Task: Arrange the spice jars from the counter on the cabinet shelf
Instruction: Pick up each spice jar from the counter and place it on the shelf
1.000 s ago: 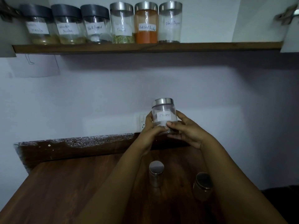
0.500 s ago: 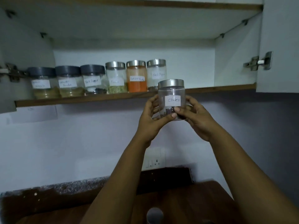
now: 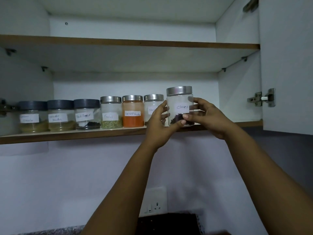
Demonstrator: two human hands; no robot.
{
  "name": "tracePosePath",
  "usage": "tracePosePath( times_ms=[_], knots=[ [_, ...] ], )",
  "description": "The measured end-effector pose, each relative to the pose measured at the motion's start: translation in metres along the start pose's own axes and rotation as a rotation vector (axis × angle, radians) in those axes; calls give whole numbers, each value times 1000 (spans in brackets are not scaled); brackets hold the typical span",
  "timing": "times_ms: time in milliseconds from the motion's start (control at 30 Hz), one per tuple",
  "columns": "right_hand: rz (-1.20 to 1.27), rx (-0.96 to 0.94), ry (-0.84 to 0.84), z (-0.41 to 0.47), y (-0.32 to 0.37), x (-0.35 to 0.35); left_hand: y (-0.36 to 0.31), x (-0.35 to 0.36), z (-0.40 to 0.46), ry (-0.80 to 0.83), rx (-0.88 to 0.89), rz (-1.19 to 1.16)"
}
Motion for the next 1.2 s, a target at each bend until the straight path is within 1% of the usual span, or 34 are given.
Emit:
tracePosePath(
  times_ms=[133,233,300,400,467,533,600,633,700,733,867,1000,1100,1200],
  knots=[
    [-88,-18,21,15,-1,-15,-7,11,16,-19,63,232],
    [-245,1,54,23,-7,-17,-3,16,20,-59,91,434],
    [-328,20,75,28,-10,-16,0,16,21,-96,105,492],
    [-357,66,84,35,-15,-17,3,17,17,-176,128,580],
    [-335,99,107,40,-19,-17,4,15,10,-273,133,631],
    [-270,153,132,45,-25,-16,5,4,-3,-426,131,651],
    [-206,203,139,49,-30,-16,5,-7,-17,-543,193,682],
    [-193,216,139,52,-32,-16,4,-8,-21,-564,245,739],
    [-188,230,135,58,-37,-16,4,-6,-24,-558,324,854],
    [-191,235,133,60,-39,-15,5,-6,-23,-550,334,873],
    [-204,251,130,71,-50,-12,5,-6,-20,-534,322,863],
    [-240,313,134,82,-66,-14,9,-5,-21,-531,312,866],
    [-290,384,185,84,-75,-12,9,-5,-20,-540,301,860],
    [-344,412,212,85,-80,-10,10,-5,-20,-548,293,859]
  ],
)
Point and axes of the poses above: each hand's wrist, its own z-axis towards the middle knuckle, its own x-axis out of the palm, y = z × x, the point moved 9 cm from there along z, towards the middle knuckle, and after that the axes turned 11 degrees about z, right-handed, at the moved point
